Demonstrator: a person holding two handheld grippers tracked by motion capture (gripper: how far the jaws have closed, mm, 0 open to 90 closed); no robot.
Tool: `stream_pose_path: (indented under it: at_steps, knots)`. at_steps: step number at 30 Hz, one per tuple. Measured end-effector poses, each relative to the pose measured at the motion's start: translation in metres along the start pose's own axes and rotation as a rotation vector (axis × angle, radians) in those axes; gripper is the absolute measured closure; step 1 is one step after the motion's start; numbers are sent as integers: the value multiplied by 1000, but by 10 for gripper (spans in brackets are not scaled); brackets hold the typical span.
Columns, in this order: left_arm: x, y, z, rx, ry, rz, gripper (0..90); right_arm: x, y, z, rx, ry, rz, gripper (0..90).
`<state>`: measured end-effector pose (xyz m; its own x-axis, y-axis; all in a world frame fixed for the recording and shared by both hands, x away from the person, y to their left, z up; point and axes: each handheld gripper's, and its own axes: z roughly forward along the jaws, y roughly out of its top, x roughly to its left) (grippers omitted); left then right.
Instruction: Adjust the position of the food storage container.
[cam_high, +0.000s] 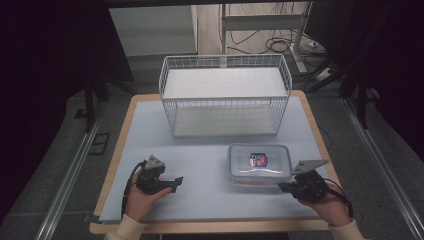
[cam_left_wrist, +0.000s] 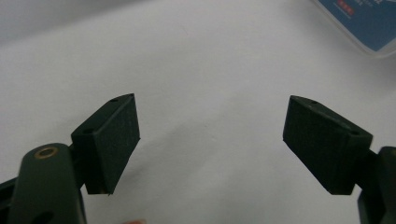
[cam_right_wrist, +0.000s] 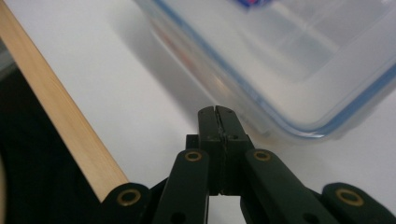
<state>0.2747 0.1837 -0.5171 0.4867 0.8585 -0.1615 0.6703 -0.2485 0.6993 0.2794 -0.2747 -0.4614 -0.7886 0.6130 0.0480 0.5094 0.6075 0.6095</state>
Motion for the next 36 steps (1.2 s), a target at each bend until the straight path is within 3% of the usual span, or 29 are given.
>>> stream_pose_path:
  at_steps: [3,11,12,15,18,22,29,36]
  knots:
    - [0,0,1,-1,1,-2,186,-1,5,-15,-43,-22,6,896]
    - [0,1,0,-2,-3,-9,186,-28,18,-39,-100,-131,73,896]
    - [-1,1,1,-4,-3,-9,186,-45,24,-37,-92,-179,109,896]
    - [-1,1,1,-5,-3,-8,186,-61,27,-28,-77,-213,143,896]
    - [0,1,1,-3,-3,-10,185,-76,32,-11,-48,-210,173,896]
    - [2,0,0,-3,-1,-13,184,-89,37,9,12,-258,199,896]
    - [3,-2,-1,-2,5,-17,185,-90,34,21,66,-232,191,896]
    - [2,-1,-1,-4,3,-15,184,-86,35,24,84,-259,179,896]
